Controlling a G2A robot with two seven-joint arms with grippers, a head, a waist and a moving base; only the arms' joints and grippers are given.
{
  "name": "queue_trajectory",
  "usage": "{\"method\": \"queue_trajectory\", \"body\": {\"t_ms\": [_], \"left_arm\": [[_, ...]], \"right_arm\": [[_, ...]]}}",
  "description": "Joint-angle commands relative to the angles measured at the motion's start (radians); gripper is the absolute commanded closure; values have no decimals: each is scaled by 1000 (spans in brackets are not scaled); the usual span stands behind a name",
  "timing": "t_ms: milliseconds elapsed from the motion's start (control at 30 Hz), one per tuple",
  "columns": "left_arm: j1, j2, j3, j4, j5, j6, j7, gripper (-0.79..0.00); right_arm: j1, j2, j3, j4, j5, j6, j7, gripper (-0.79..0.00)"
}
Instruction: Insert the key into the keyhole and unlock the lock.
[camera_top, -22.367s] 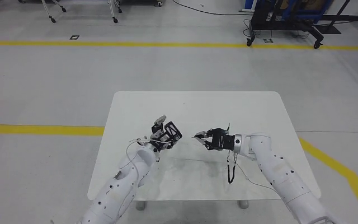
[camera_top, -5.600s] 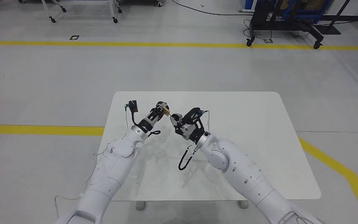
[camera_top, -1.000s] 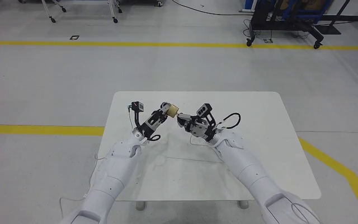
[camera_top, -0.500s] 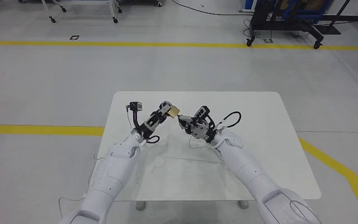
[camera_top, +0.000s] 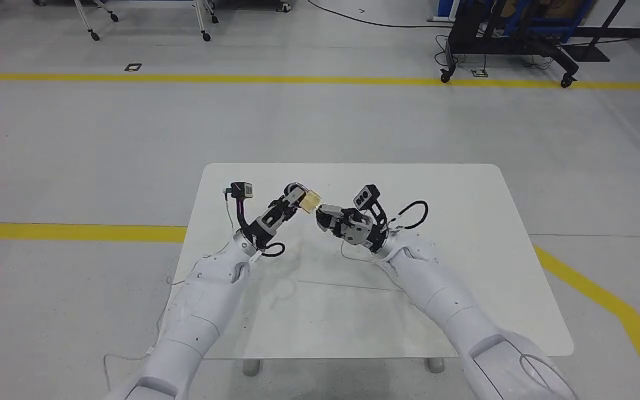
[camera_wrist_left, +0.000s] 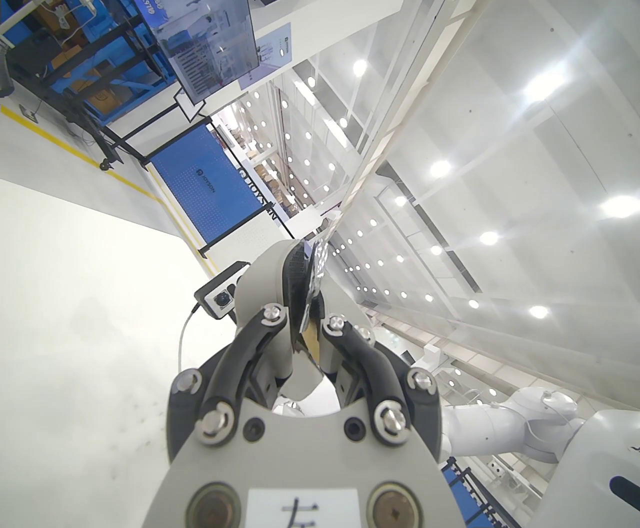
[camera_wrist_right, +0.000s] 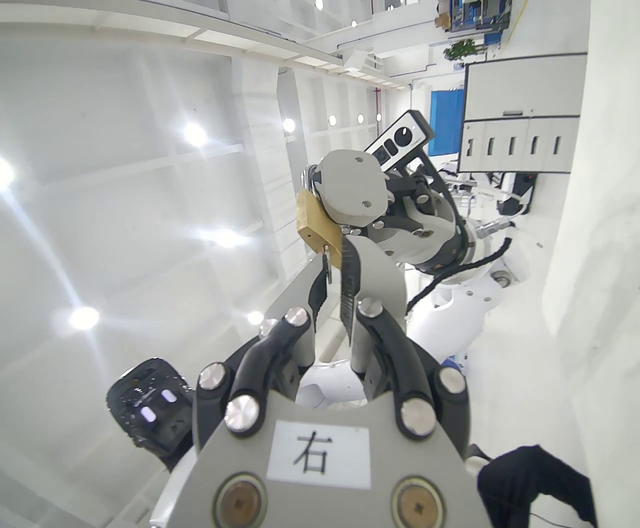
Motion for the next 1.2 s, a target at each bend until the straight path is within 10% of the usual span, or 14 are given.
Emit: {"method": "queue_trajectory", "body": {"t_ms": [0,300,400,767,967,1067,1167], "left_arm": [[-1,1,-2,1,0,18,9,0],[-25,7,27,-7,84,196,-50,0],[-41,9,62,-2,184,263,-96,0],[-117,-28,218,77,413,378,-65,-65],[-163,-54,284,149,482,400,-53,-360],[-177,-58,290,171,490,395,-46,-785],[-182,-55,275,177,475,381,-35,-785]], "right_arm": [[3,7,6,-6,-55,-55,-30,-480],[-9,104,130,-67,-488,-374,-281,-385],[-74,162,249,-164,-675,-446,-422,-785],[-189,207,376,-325,-846,-426,-567,-785],[-189,207,376,-325,-846,-426,-567,-785],[-189,207,376,-325,-846,-426,-567,-785],[-189,207,376,-325,-846,-426,-567,-785]]}}
